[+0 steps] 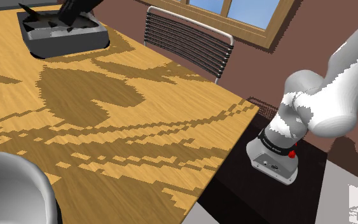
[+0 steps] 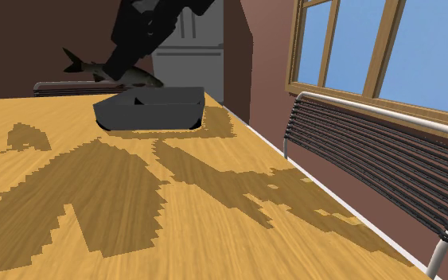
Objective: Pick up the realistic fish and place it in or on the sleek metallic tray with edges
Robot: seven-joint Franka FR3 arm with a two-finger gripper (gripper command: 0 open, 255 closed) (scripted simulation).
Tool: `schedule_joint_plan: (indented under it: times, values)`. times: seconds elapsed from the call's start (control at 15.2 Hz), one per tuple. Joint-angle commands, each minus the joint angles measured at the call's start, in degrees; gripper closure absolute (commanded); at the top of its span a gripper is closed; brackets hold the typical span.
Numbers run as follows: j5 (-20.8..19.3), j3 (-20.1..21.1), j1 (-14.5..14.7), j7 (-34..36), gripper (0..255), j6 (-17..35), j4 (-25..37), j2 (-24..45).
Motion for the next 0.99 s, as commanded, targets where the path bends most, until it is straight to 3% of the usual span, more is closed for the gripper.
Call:
schedule_joint_plan:
  times: [0.0, 0.26, 0.92]
  values:
    - [-0.7, 0.0, -0.1, 1.1, 255, -1.3, 1.4, 0.0]
    - [-2.0, -0.1, -0.3, 2.8, 255, -3.6, 4.2, 0.1]
    - [1.4, -5.3, -6.1, -3.4, 255, -14.8, 28.1, 18.1]
